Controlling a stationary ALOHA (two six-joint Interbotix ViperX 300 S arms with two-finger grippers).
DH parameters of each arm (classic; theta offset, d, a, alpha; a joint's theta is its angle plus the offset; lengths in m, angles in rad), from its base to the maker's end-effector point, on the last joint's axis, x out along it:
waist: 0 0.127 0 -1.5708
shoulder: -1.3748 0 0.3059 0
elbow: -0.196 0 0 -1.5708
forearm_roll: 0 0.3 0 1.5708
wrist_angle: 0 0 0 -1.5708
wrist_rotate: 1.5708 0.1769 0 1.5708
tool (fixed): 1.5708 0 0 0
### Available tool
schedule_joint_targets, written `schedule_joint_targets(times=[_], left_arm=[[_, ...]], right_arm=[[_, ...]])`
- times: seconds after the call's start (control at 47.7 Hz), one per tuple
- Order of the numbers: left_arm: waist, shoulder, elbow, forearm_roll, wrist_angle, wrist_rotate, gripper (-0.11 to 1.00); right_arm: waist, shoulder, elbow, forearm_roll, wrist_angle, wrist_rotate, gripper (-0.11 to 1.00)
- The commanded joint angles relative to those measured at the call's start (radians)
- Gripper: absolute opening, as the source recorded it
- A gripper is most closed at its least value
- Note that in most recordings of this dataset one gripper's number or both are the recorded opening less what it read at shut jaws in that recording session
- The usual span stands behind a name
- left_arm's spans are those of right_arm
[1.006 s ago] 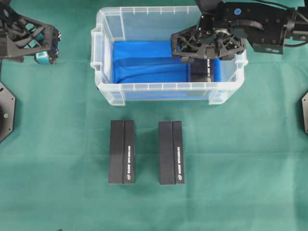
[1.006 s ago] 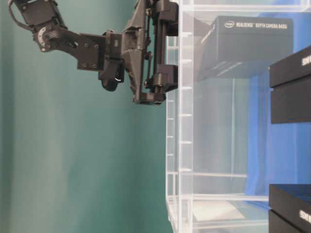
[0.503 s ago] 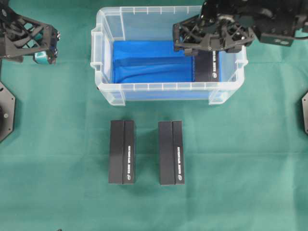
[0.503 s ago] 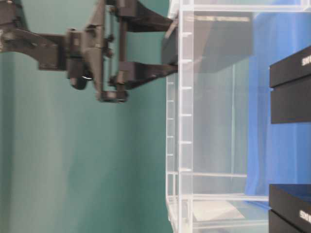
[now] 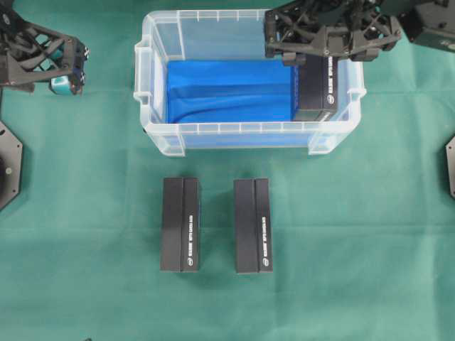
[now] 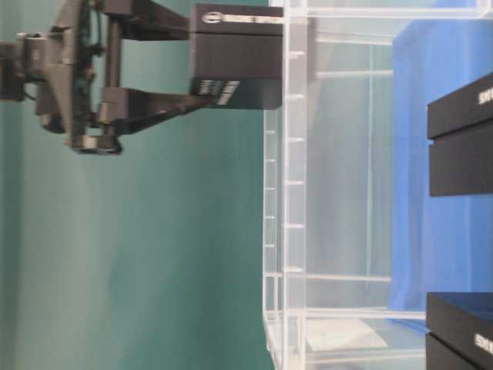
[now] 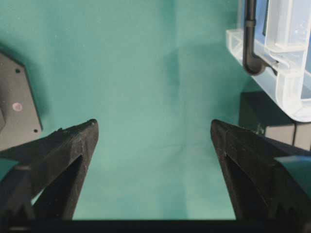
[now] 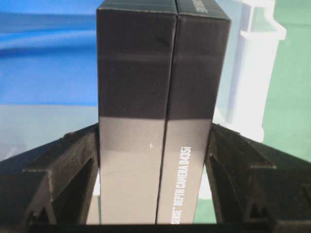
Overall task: Take out the box from the case.
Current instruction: 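Lift the right box up out of the case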
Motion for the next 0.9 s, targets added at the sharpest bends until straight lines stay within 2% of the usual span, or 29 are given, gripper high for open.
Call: schedule_joint_targets(times=[0.0, 0.251, 0.398, 0.88], left_arm=[[-0.003, -0.011, -0.012, 0.0, -0.002, 0.0, 0.98], [-0.005, -0.011, -0.012, 0.0, -0.003, 0.0, 0.98], [-0.005, -0.011, -0.012, 0.0, -0.002, 0.0, 0.98], [-0.011, -0.011, -0.012, -0.002, -0.003, -0.002, 0.98]], right_arm=[[0.006, -0.038, -0.064, -0.006, 0.038, -0.002, 0.64], [0.023, -0.038, -0.155, -0.041, 0.117, -0.002, 0.64], [0.028, -0.038, -0.187, -0.044, 0.15, -0.002, 0.64], [0.029, -0.038, -0.19, -0.051, 0.163, -0.002, 0.64]])
